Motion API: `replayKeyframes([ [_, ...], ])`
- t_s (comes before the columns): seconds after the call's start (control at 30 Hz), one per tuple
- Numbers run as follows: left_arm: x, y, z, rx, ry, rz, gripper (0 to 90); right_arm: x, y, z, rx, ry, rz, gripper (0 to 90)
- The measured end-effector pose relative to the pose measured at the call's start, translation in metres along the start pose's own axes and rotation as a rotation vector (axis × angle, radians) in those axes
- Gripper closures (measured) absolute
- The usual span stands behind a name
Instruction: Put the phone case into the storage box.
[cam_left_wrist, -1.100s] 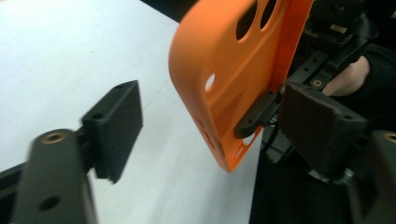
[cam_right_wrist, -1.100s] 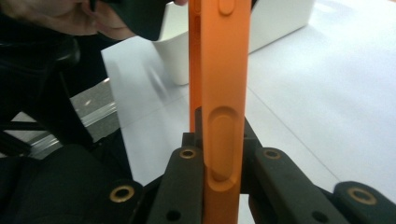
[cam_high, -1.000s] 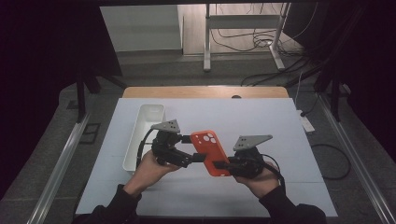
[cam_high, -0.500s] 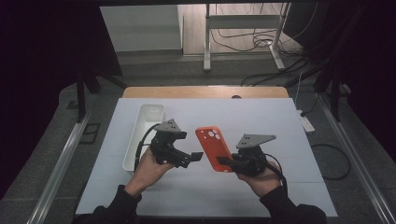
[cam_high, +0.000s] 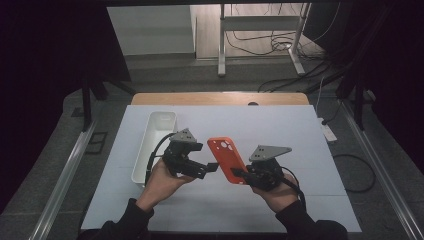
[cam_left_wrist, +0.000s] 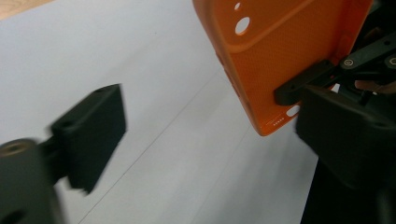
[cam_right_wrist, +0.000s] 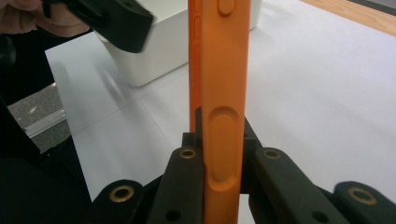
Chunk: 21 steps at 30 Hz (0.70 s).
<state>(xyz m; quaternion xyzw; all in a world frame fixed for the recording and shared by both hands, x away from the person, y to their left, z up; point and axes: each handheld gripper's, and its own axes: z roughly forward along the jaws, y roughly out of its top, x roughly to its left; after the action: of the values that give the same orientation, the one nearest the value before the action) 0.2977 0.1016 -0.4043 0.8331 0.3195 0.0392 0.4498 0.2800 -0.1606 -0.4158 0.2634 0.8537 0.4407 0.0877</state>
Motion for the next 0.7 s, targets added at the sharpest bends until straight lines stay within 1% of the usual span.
replayKeyframes([
  [0.07, 0.001, -0.001, -0.001, -0.003, -0.019, -0.012, 31.0, 0.001, 0.0, 0.001, 0.001, 0.002, -0.003, 85.0],
  [0.13, 0.002, -0.001, -0.002, -0.004, -0.029, -0.022, 38.9, 0.002, 0.0, 0.001, 0.0, 0.002, -0.005, 85.0],
  [0.3, 0.005, -0.001, -0.003, -0.007, -0.091, -0.055, 60.0, 0.003, 0.0, 0.001, -0.002, 0.002, -0.01, 85.0],
  [0.33, 0.005, -0.001, -0.002, -0.007, -0.107, -0.065, 62.0, 0.003, 0.0, 0.001, -0.002, 0.002, -0.011, 85.0],
  [0.43, 0.006, -0.001, -0.002, 0.005, -0.131, -0.072, 70.8, 0.005, 0.001, 0.002, -0.002, 0.004, -0.017, 85.0],
  [0.5, 0.007, -0.001, -0.001, 0.011, -0.145, -0.085, 76.9, 0.006, 0.001, 0.002, -0.003, 0.002, -0.02, 85.0],
  [0.53, 0.007, -0.001, -0.001, 0.008, -0.155, -0.098, 79.5, 0.006, 0.001, 0.002, -0.002, 0.001, -0.02, 85.0],
  [0.7, 0.012, -0.003, -0.002, 0.012, -0.186, -0.145, 87.1, 0.007, 0.001, 0.002, -0.004, -0.005, -0.025, 84.9],
])
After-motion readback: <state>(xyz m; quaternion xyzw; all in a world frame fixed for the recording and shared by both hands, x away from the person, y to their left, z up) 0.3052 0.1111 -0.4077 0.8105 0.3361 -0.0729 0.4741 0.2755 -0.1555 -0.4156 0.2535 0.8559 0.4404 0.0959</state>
